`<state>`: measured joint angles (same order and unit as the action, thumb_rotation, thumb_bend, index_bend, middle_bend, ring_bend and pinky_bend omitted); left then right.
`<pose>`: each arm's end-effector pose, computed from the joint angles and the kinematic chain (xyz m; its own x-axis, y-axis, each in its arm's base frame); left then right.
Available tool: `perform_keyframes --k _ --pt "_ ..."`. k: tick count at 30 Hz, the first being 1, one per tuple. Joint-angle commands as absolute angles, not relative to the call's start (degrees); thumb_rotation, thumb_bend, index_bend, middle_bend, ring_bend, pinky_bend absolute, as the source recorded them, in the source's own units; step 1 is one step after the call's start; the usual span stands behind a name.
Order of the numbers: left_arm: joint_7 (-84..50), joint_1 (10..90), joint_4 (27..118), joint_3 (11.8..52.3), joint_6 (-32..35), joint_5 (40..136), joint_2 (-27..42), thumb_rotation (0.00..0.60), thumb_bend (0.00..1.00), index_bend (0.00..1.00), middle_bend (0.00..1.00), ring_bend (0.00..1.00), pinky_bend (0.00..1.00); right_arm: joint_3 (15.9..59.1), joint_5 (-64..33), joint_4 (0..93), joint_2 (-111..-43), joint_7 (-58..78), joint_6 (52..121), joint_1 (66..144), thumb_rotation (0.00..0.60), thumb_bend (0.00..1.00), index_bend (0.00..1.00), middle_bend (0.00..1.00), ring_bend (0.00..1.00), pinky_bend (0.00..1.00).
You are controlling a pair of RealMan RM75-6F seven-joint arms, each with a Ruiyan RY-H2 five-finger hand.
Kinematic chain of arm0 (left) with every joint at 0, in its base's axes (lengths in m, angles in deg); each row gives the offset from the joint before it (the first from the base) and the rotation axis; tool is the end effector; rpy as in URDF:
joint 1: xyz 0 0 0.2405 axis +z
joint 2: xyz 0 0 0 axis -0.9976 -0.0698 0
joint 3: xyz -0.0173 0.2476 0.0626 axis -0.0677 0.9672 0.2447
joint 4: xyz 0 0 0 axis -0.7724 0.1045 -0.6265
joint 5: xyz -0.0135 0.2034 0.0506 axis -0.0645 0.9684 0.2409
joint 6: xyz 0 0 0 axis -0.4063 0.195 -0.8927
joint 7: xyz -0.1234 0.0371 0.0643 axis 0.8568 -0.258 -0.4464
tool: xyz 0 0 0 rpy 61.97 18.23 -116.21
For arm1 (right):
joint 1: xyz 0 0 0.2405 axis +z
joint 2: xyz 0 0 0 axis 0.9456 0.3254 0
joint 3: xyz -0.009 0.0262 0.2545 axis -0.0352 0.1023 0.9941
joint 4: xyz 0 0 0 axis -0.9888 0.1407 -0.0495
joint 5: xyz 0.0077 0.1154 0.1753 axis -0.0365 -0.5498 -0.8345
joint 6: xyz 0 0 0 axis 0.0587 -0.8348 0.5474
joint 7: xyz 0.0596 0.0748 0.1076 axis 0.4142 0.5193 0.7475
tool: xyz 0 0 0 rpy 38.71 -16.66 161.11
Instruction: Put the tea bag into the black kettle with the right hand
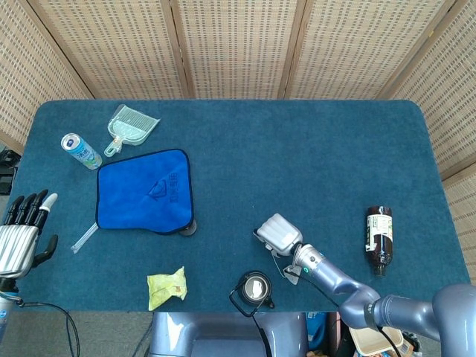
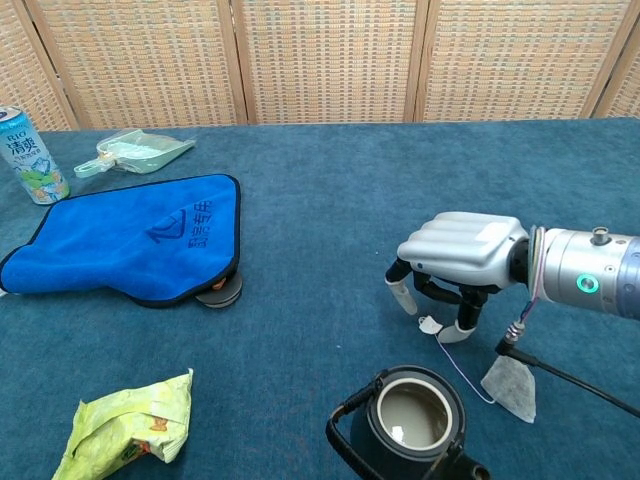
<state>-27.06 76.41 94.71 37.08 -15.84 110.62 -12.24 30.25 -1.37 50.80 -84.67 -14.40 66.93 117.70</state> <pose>-0.2938 0.2061 0.1517 0.5250 0.0227 0.8508 0.8502 -0.0605 -0.5230 -0.1472 -0.3224 -0.0611 0.7467 -0.2219 0.6271 -0.5802 -0.6783 0.4508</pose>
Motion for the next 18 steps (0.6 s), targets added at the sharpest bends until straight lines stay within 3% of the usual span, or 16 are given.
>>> perform_keyframes --k 1,18 --pt "-27.01 76.36 94.63 37.05 -15.77 110.56 -12.17 0.6 0.48 0.03 0.0 0.0 0.0 30.13 -1.42 50.76 -84.72 -14.49 66.74 117.82 0.6 0.35 0.54 0.88 0.85 0.89" --pt "-26.26 76.63 93.8 37.19 -16.0 110.44 -11.91 0.6 0.48 0.03 0.0 0.0 0.0 29.78 -2.42 49.82 -85.42 -15.05 66.3 118.15 0.6 0.35 0.55 0.88 0.85 0.89"
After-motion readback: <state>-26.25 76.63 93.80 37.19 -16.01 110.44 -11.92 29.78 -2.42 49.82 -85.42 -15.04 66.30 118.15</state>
